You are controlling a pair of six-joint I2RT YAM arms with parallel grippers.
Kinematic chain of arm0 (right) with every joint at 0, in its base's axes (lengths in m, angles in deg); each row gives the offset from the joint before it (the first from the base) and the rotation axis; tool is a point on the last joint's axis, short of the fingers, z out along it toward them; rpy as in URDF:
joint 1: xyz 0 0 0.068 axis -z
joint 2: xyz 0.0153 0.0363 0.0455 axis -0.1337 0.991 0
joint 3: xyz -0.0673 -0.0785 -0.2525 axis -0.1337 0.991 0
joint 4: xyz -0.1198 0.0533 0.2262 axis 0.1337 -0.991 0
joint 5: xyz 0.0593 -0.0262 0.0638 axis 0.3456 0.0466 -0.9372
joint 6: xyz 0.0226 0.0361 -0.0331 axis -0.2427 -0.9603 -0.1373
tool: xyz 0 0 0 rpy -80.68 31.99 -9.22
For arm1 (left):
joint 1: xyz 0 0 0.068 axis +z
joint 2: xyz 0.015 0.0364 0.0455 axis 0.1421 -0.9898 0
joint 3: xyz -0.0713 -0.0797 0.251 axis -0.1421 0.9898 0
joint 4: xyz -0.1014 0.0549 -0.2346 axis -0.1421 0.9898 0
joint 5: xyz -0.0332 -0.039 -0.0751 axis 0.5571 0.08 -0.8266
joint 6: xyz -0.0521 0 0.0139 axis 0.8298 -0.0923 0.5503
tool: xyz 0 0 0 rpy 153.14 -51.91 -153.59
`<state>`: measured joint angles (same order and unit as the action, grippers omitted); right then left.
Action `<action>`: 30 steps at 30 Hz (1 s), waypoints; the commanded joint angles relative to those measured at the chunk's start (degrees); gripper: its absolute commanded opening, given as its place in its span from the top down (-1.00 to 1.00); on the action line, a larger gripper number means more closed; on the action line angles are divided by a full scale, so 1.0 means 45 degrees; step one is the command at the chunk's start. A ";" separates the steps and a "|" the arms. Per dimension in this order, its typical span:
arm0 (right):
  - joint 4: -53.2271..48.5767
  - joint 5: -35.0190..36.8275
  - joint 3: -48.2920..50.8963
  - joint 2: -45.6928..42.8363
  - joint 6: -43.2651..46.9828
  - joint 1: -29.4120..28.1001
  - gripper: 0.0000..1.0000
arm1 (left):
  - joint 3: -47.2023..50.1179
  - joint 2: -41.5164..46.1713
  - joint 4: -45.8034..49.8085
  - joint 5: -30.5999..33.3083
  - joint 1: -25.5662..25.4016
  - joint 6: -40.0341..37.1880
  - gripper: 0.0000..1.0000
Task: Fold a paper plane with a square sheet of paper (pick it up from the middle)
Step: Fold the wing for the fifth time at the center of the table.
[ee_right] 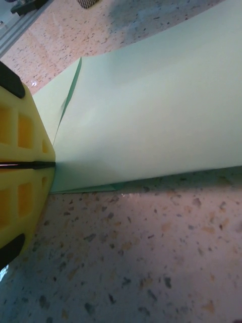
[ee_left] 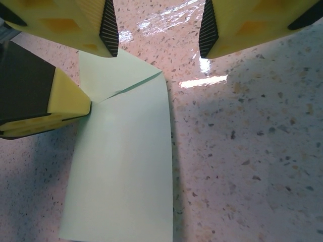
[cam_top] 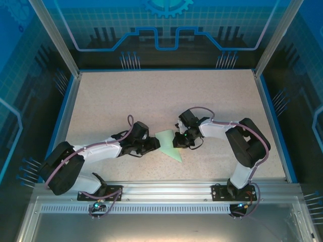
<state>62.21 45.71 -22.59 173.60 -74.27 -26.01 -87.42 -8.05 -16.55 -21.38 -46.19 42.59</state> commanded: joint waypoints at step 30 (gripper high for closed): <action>0.0897 -0.0659 0.1091 0.0253 0.0210 0.0700 0.77 | -0.0539 -0.2467 -0.3289 -0.0706 -0.0672 0.3026 0.19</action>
<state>67.63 40.86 -19.58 173.84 -74.08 -23.65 -88.38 -16.81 -24.47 -23.18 -48.00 55.35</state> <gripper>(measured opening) 0.117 0.407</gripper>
